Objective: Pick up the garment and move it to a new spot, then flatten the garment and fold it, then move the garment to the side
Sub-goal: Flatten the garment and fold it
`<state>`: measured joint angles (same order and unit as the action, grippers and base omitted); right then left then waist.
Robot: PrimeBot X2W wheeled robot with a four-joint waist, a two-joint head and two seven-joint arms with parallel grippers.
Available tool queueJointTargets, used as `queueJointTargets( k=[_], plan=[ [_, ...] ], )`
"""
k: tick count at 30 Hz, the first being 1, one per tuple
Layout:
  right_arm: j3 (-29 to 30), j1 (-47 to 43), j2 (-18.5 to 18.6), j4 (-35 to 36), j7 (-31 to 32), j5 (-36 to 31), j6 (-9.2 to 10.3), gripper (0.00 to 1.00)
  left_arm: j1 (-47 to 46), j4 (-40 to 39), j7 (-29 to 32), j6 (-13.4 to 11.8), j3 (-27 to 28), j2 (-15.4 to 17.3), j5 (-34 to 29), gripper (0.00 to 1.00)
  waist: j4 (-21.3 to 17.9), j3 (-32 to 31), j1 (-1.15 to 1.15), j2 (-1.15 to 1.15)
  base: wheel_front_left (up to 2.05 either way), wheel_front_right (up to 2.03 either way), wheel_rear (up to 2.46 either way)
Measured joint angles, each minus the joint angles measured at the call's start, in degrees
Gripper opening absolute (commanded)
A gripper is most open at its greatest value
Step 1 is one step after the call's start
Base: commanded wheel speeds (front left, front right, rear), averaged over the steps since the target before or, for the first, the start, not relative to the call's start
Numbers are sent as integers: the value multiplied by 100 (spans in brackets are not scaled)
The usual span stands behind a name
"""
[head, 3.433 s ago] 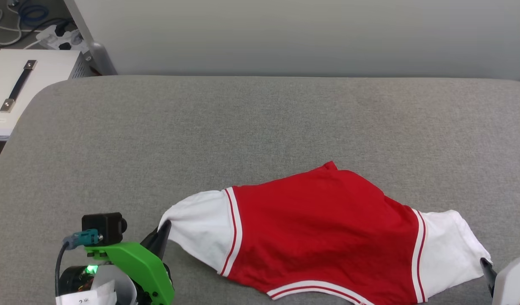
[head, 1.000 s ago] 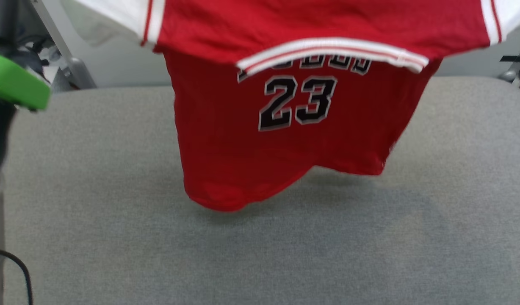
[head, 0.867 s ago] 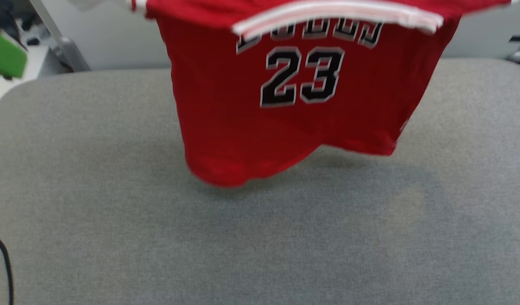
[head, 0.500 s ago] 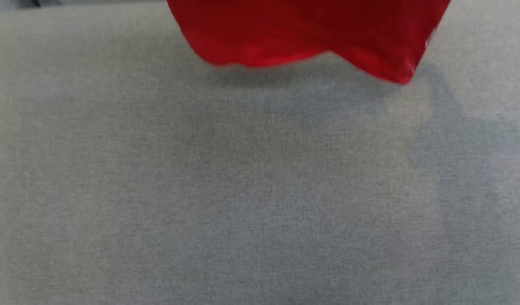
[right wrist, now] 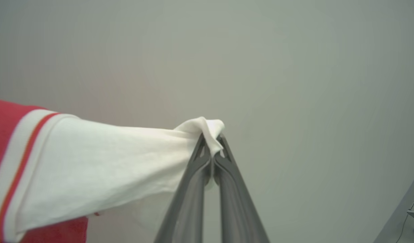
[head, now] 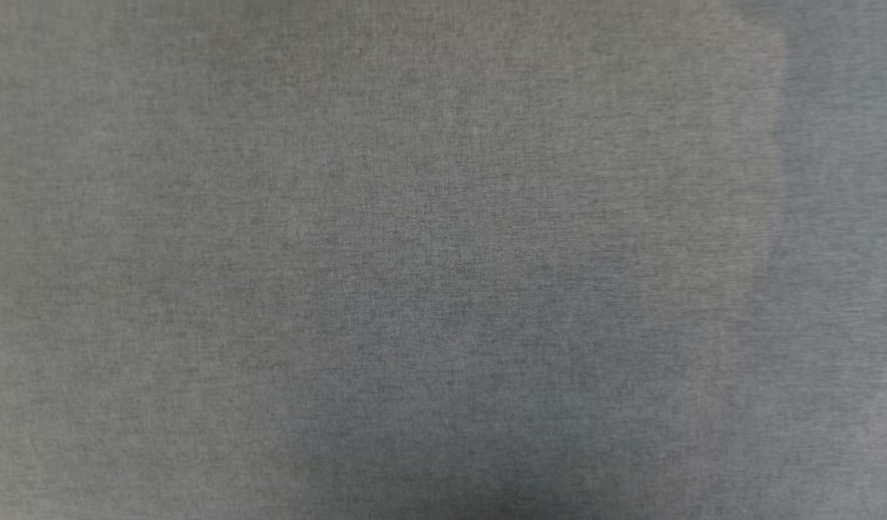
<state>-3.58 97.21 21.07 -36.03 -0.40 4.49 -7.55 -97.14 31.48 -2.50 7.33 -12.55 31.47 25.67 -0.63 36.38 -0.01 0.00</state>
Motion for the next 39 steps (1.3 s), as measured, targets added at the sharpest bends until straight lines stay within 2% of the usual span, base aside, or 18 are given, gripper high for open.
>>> queueJointTargets(
  k=[3,7,14,21,27,35,39],
  plan=[
    [-8,29,-162,-448,-249,-87,0,0,-4,537,-393,0,-121,-151,22,0,89,258,0,0,0,0,0],
    [-35,-191,-227,-791,-423,-65,0,0,260,834,-695,0,-312,-274,234,0,232,330,0,0,0,0,0],
    [-267,-1275,-199,-1278,-643,198,0,0,1554,912,-994,0,-611,-346,690,0,350,59,0,0,0,0,0],
    [-750,-2654,130,-1516,-375,842,0,0,3177,853,-1082,0,-787,-483,1184,0,389,-521,1,0,0,0,0],
    [-1148,-3858,344,-1438,66,1502,-4,0,4673,638,-649,1,-1078,-465,1528,0,431,-1164,2,1,0,0,0],
    [-1306,-5141,509,-1137,571,2296,-5,0,6186,86,60,-8,-1157,-327,2009,0,483,-2006,2,0,0,0,0],
    [-1337,-5758,578,-898,836,2582,-5,0,6865,-378,315,-162,-1136,-169,2219,0,493,-2417,2,0,0,0,0]
  ],
)
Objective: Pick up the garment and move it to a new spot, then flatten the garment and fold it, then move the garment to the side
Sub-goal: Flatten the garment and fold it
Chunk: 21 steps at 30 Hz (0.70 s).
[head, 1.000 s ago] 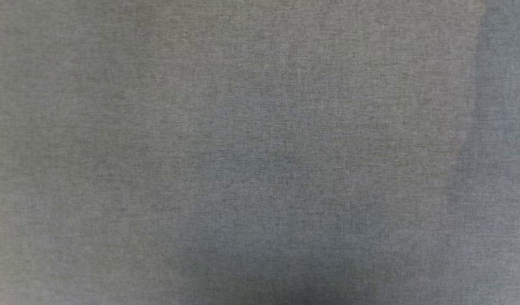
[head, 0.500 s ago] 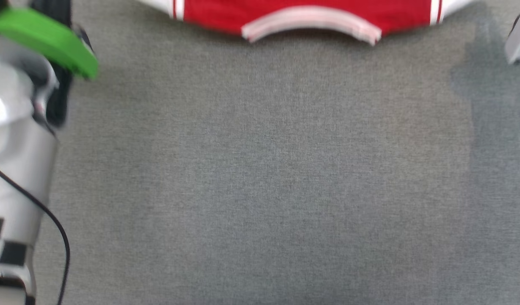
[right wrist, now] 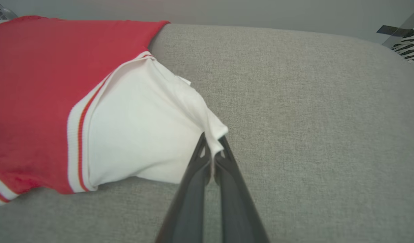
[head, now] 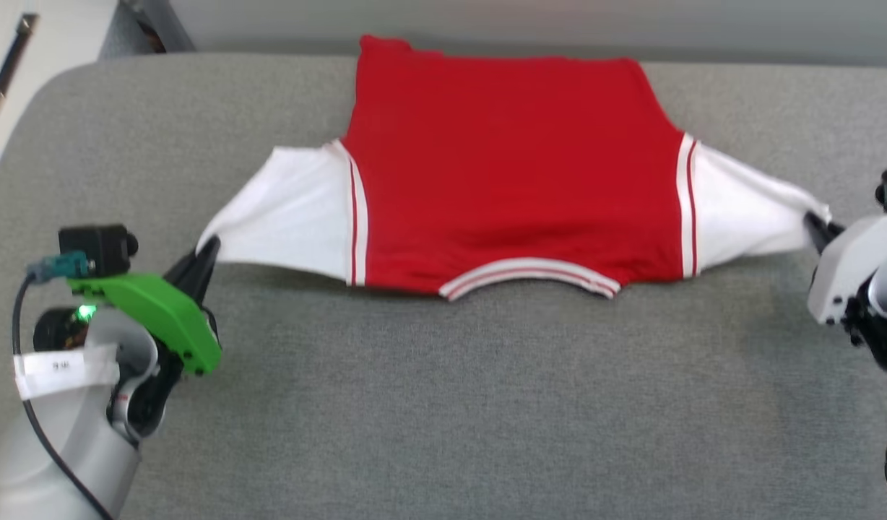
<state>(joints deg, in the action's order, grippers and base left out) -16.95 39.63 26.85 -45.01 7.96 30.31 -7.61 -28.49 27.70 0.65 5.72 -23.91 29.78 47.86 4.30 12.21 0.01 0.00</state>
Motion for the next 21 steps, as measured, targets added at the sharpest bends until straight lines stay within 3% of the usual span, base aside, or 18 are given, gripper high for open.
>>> queueJointTargets(
  k=[10,21],
  plan=[
    [180,-1467,330,827,746,688,0,0,1677,-1369,865,-516,-2,502,522,0,-42,-844,0,0,0,0,0],
    [811,-3166,564,2028,2231,1170,1,0,3375,-2708,1392,-1088,80,857,1204,0,-192,-1382,0,0,0,0,0]
  ],
)
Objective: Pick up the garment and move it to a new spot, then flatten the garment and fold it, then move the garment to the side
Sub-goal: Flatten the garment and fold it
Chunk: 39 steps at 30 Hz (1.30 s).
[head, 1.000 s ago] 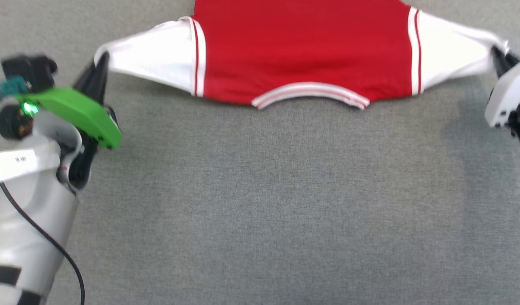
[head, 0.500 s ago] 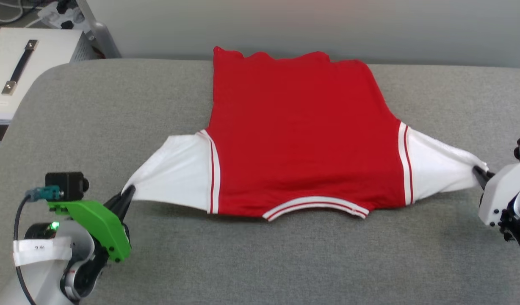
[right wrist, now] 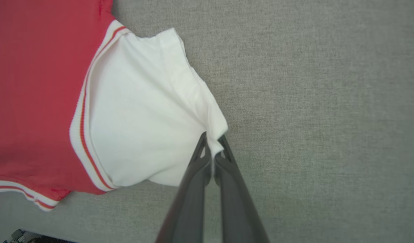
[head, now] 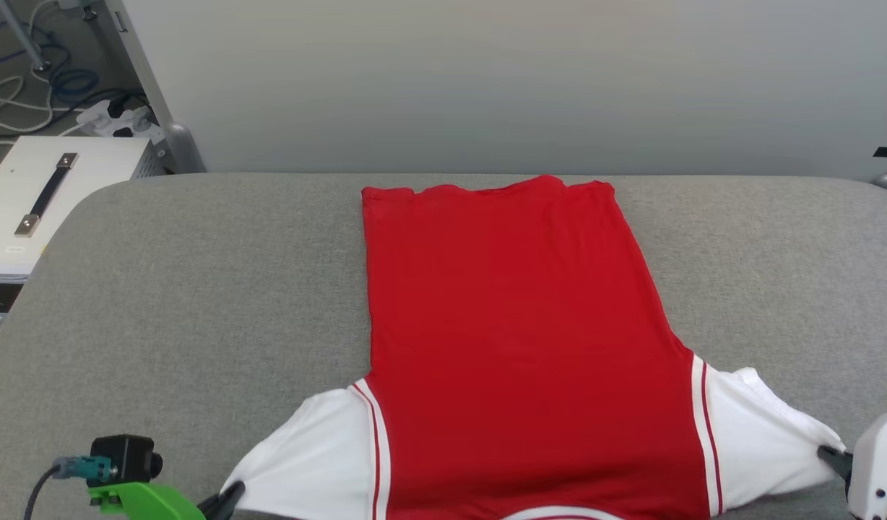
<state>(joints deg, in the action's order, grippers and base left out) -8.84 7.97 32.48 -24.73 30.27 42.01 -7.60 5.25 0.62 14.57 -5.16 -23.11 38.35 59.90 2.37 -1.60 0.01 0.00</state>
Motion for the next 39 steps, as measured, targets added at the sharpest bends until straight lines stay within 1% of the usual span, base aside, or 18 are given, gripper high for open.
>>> queueJointTargets(
  k=[3,5,7,11,13,14,15,16,21,25,29,35,36,39],
  plan=[
    [309,-458,-37,288,515,1,0,0,355,-330,164,-156,-15,168,60,0,-59,-33,0,0,0,0,0],
    [534,-771,-145,578,809,-48,0,0,519,-561,160,-266,33,266,62,0,-79,3,0,0,0,0,0],
    [744,-957,-260,837,1000,-131,0,0,556,-737,159,-321,97,289,69,0,-81,60,0,0,0,0,0],
    [1190,-1128,-454,1322,1269,-432,0,0,556,-978,215,-319,131,296,221,0,-62,192,0,0,0,0,0],
    [1306,-1146,-536,1526,1440,-545,1,0,550,-1054,247,-313,160,299,316,0,-53,262,0,0,0,0,0],
    [1362,-1145,-576,1634,1525,-604,1,22,545,-1085,263,-312,178,302,320,0,-47,304,0,0,0,0,0],
    [1416,-1143,-606,1768,1578,-672,1,55,542,-1129,270,-312,186,314,320,0,-41,349,0,0,0,0,0],
    [1467,-1136,-637,1846,1641,-706,1,100,535,-1181,296,-312,185,328,319,0,-35,387,0,0,0,0,0],
    [1711,-933,-771,2465,2103,-793,5,100,387,-1712,495,-325,102,477,201,0,27,685,0,0,0,0,0],
    [1827,-358,-832,2952,2519,-814,5,100,214,-2212,676,-428,3,526,33,0,113,989,0,0,0,0,0],
    [1838,322,-797,3215,2902,-920,5,100,44,-2571,793,-520,-113,531,-123,0,241,1329,0,0,0,0,0],
    [1677,1482,-705,3194,3495,-1124,5,100,-190,-2929,899,-525,-279,523,-349,0,509,1867,0,0,0,0,0],
    [1593,2109,-653,2988,3753,-1274,5,100,-328,-3034,917,-514,-347,501,-433,0,669,2142,-1,0,0,0,0],
    [1522,2748,-589,2670,3939,-1434,5,100,-478,-3096,921,-457,-432,463,-483,0,842,2410,-1,0,0,0,0]
  ],
)
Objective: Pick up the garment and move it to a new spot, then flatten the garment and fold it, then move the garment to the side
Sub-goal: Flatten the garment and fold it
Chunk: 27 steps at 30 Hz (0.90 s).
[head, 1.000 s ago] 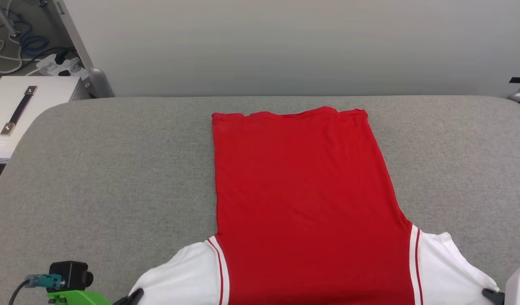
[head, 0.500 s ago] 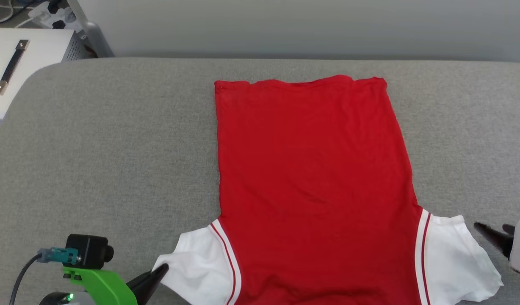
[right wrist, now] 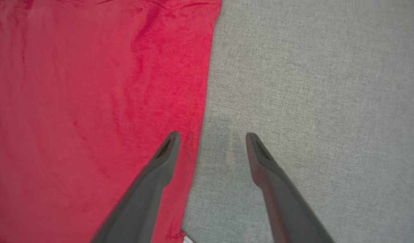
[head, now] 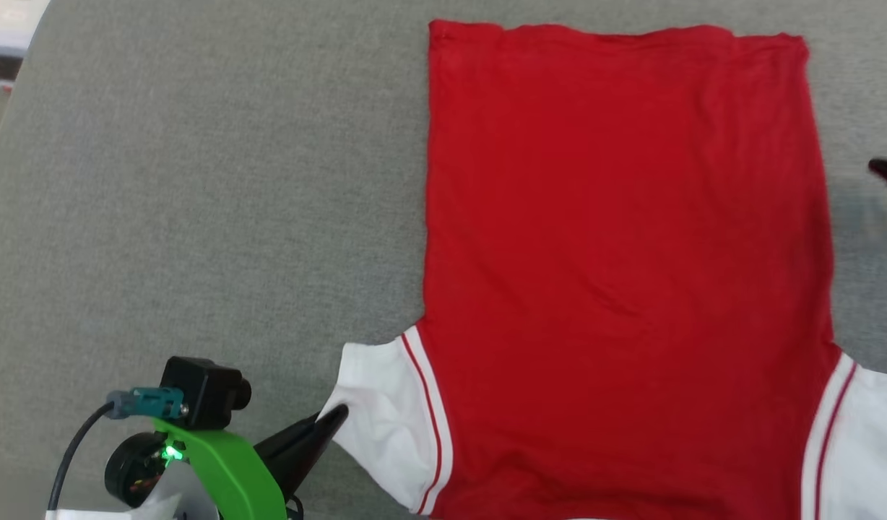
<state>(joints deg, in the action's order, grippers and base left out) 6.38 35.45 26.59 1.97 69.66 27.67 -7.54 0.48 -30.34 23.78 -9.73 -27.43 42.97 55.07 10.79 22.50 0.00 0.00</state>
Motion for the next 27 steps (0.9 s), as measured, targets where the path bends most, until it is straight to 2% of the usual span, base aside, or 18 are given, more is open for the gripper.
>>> queueJointTargets(
  k=[5,12,23,24,25,26,27],
  plan=[
    [-330,951,214,-545,7,-374,0,100,-168,19,-40,87,-75,-189,-41,0,316,428,0,0,0,0,0],
    [-623,1778,320,-1361,-64,-757,0,100,-207,148,-211,238,-214,-378,-119,0,743,896,-1,0,0,0,0],
    [-921,2393,495,-2012,-242,-1010,1,100,-330,385,-364,404,-289,-549,-119,0,1176,1374,0,0,0,0,0],
    [-955,2393,502,-2037,-231,-1006,2,75,-337,398,-365,423,-292,-555,-118,0,1195,1392,-1,0,0,0,0],
    [-993,2396,521,-2045,-225,-1000,2,41,-349,411,-364,443,-292,-557,-118,0,1208,1405,0,0,0,0,0],
    [-1113,2404,566,-2067,-234,-970,2,0,-390,446,-366,448,-290,-565,-118,0,1203,1393,0,0,0,0,0],
    [-1169,2404,553,-2084,-237,-960,1,0,-413,458,-382,448,-289,-570,-118,0,1196,1380,0,0,0,0,0]
  ],
)
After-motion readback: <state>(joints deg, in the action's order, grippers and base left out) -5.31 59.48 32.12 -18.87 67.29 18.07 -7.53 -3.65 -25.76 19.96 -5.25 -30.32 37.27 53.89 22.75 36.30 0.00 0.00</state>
